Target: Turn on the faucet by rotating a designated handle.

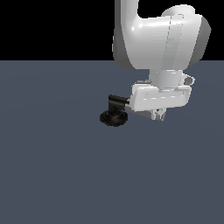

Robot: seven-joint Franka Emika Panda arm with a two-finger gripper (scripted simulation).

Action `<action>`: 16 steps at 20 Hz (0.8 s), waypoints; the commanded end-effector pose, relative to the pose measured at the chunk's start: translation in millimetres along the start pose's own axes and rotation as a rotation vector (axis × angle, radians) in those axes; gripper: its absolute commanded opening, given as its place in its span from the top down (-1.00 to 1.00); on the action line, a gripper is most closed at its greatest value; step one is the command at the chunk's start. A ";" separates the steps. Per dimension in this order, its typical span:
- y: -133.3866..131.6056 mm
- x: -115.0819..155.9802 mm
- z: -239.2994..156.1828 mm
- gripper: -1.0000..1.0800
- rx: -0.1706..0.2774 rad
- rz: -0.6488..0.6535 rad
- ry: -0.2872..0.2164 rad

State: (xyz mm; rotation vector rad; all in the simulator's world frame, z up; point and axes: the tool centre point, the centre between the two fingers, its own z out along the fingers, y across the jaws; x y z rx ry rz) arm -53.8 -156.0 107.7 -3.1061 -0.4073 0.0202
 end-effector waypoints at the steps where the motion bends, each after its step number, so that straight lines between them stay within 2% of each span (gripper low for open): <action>1: 2.4 13.6 -0.3 1.00 -0.004 -0.013 0.007; 16: 37.9 48.4 -1.4 1.00 -0.006 -0.007 0.009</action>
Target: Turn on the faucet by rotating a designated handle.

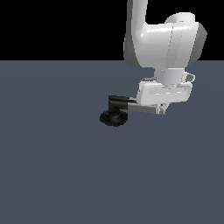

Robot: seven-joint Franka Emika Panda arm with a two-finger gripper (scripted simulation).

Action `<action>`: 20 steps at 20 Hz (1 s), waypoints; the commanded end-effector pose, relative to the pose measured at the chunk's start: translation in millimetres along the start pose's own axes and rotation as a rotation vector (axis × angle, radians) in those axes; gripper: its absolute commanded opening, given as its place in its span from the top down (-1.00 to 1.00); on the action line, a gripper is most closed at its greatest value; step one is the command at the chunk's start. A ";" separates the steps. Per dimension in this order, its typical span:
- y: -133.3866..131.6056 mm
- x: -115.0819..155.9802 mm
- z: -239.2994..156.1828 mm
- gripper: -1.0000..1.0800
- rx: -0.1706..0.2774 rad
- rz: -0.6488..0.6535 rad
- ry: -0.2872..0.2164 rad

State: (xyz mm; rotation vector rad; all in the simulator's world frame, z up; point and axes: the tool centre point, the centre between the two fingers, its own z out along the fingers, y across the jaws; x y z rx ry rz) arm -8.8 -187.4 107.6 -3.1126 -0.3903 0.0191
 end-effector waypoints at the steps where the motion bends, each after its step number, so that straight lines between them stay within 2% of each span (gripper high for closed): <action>1: -2.1 15.3 -0.7 1.00 -0.002 -0.018 0.009; 20: 38.5 55.2 -2.1 1.00 -0.004 -0.011 0.010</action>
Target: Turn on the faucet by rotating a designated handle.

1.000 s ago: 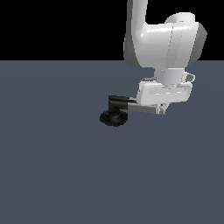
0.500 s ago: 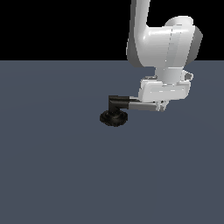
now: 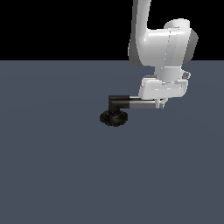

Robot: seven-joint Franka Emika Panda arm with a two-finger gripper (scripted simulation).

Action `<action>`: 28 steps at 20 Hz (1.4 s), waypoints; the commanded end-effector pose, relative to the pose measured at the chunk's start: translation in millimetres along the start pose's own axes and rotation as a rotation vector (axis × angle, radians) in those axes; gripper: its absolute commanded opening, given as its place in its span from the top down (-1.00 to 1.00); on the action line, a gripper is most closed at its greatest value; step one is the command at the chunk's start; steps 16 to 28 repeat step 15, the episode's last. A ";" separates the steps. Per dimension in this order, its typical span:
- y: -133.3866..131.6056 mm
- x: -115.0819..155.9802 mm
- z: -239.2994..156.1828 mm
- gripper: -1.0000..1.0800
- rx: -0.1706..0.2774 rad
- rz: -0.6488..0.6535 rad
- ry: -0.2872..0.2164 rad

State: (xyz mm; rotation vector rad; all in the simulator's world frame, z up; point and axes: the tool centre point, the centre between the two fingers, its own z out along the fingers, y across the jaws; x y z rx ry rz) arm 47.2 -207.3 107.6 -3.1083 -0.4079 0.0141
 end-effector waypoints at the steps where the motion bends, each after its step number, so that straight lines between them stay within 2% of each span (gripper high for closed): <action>1: 7.3 7.8 -1.3 1.00 -0.006 0.000 0.007; 14: 32.0 31.7 -2.2 1.00 -0.008 0.004 0.008; 28: 32.0 31.7 -2.2 1.00 -0.008 0.004 0.008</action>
